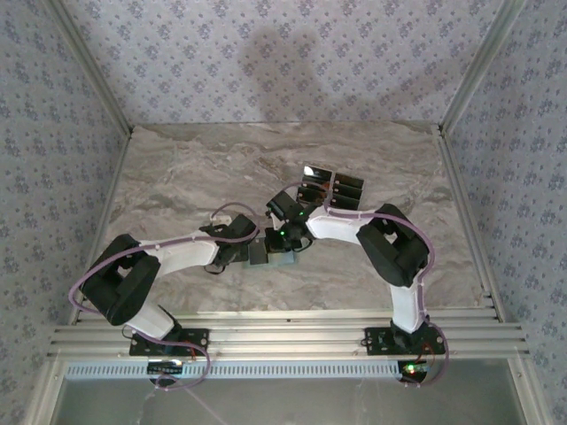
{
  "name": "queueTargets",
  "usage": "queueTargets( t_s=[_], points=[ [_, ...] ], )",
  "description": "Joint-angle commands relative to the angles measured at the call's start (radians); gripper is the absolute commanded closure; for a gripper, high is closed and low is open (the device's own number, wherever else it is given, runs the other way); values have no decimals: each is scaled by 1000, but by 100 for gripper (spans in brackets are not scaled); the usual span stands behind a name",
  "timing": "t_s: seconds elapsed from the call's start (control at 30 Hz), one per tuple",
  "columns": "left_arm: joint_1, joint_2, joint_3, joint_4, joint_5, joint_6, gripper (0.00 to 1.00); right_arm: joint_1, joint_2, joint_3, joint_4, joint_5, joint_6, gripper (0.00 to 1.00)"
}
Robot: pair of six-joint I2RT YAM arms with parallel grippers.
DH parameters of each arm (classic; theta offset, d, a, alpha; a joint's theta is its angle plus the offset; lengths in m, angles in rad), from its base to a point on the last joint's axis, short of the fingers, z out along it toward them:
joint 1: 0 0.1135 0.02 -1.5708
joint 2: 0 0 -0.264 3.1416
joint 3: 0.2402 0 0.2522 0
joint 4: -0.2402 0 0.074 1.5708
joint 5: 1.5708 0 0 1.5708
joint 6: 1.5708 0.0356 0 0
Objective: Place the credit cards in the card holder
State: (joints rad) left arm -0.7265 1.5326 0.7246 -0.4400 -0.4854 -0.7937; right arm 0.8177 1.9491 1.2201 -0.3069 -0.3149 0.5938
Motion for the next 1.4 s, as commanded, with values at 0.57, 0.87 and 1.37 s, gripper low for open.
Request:
queueTargets(
  t_s=[0.57, 0.87, 1.37],
  points=[
    [11, -38, 20, -53, 36, 17, 0, -86, -183, -56, -113, 31, -54, 59],
    [67, -74, 86, -75, 85, 39, 0, -87, -124, 16, -155, 29, -124, 56],
    [66, -70, 121, -90, 119, 53, 0, -87, -8, 42, -153, 51, -157, 54]
  ],
)
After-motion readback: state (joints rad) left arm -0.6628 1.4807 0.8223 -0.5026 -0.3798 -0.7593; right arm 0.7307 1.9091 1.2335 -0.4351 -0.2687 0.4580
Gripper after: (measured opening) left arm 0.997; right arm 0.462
